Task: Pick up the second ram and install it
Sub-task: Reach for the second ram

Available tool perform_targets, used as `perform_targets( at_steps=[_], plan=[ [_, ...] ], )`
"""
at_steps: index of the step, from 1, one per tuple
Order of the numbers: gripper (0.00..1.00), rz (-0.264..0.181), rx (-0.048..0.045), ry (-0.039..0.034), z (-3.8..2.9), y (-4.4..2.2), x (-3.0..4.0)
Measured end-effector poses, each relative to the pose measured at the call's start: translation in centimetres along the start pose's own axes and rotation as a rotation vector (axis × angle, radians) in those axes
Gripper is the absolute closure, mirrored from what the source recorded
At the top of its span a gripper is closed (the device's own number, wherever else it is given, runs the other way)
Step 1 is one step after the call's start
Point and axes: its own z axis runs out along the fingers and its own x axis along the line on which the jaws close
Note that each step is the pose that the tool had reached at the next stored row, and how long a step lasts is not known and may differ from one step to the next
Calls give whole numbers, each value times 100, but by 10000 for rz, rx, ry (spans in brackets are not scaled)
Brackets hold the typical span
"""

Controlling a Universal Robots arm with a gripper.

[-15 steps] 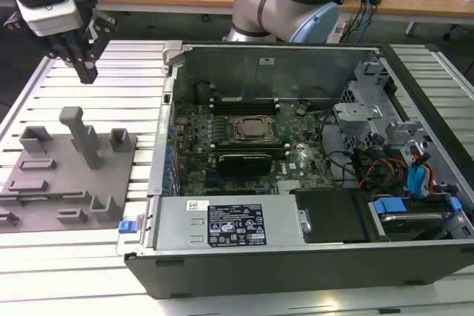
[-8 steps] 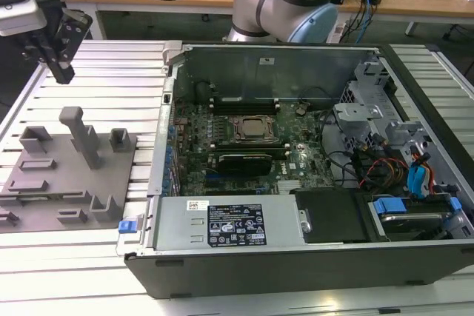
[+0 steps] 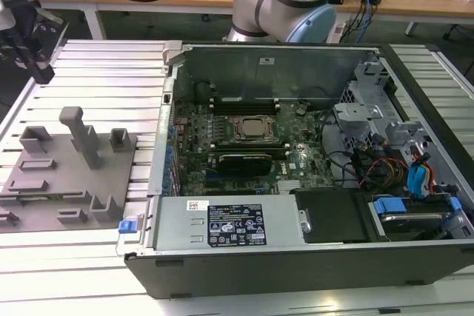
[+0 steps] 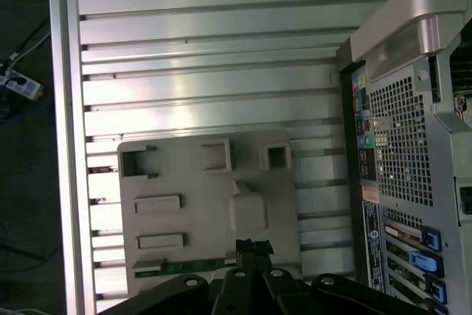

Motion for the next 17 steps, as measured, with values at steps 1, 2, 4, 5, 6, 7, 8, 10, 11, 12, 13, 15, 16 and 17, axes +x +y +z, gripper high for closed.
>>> perform_targets(
  at_steps=[1,2,4,5,6,7,8,10,11,12,13,15,16,17],
  plan=[
    [89,1,0,0,0,-1,20],
    [89,0,1,1,-1,-3,40],
    [89,0,1,1,-1,-7,99],
    [89,0,1,1,-1,-9,120],
    [89,0,0,0,-1,-10,138],
    [89,-1,1,1,-1,-13,171],
    [89,0,0,0,-1,-15,198],
    [89,0,0,0,-2,-23,307],
    [89,0,1,0,-2,-26,347],
    [89,0,0,-1,-1,-29,363],
    [89,0,0,0,-1,-33,370],
    [89,0,0,0,-2,-81,384],
    [89,1,1,1,-2,-105,385],
    [89,0,0,0,-1,-164,385]
  ],
)
